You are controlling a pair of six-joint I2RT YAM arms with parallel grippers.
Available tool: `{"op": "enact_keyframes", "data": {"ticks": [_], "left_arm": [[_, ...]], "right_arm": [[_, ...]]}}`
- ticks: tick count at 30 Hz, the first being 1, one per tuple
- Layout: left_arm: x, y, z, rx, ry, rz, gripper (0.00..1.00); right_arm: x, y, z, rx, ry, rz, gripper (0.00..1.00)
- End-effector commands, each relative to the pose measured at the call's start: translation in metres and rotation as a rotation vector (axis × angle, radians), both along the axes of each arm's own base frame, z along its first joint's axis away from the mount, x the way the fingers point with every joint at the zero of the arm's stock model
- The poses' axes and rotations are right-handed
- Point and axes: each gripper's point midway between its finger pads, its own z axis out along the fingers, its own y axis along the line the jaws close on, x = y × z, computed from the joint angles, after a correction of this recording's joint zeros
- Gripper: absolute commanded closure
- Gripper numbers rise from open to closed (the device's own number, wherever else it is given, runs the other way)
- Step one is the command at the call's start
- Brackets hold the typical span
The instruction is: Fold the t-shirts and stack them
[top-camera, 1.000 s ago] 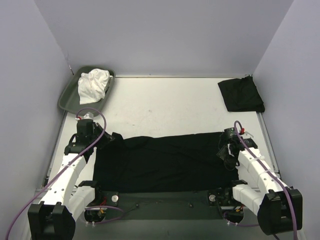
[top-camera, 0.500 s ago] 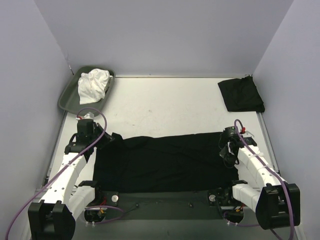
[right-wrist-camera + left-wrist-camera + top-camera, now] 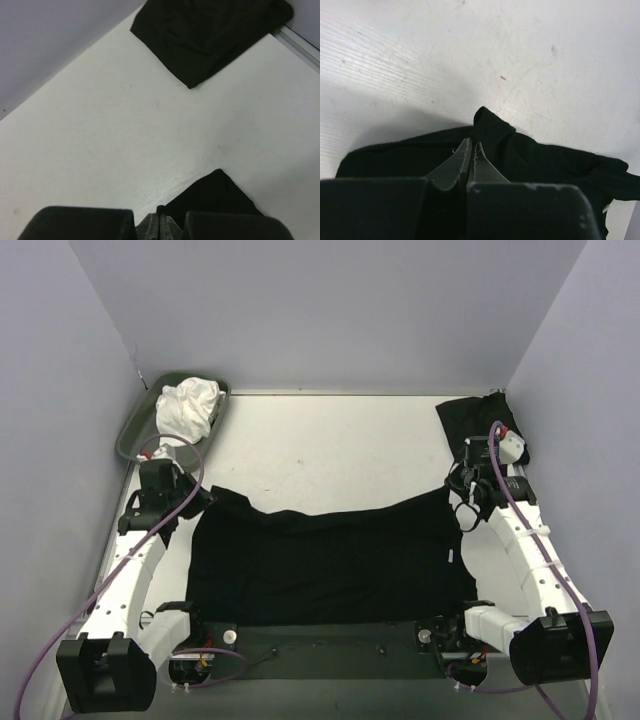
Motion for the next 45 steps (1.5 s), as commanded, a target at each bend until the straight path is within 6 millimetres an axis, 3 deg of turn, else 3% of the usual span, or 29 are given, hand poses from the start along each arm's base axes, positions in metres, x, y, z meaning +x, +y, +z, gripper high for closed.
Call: {"op": "enact_keyframes", "data": {"ticks": [1,4,10,23,27,32,36,43,45], "left_arm": [[0.015,0.011,0.031,0.027,-0.063,-0.013,1.0],[0.018,0.018,0.044,0.019,-0.096,-0.004,1.0],[0.018,0.042,0.063,0.017,-0.148,0.088,1.0],[0.006,0.066,0.055,0.05,-0.128,0.178,1.0],[-0.002,0.069,0.052,0.066,-0.123,0.197,1.0],[-0.007,0.078,0.041,0.083,-0.088,0.236,1.0],[0.002,0.076,0.029,0.044,-0.078,0.222,1.0],[0.038,0.075,0.039,-0.006,-0.106,0.175,1.0],[0.049,0.074,0.033,-0.033,-0.086,0.168,1.0]], "right_arm": [[0.014,0.012,0.043,-0.003,-0.14,0.124,1.0],[0.008,0.016,0.066,-0.019,-0.248,0.184,1.0],[-0.006,0.003,0.087,-0.088,-0.355,0.17,1.0],[-0.029,-0.017,0.104,-0.08,-0.472,0.073,1.0],[-0.034,-0.008,0.105,-0.049,-0.486,0.113,1.0],[-0.04,0.021,0.11,0.023,-0.514,0.266,1.0],[-0.03,0.037,0.131,0.055,-0.591,0.349,1.0],[0.026,0.041,0.135,0.095,-0.54,0.34,1.0],[0.037,0.04,0.131,0.09,-0.519,0.34,1.0]]}}
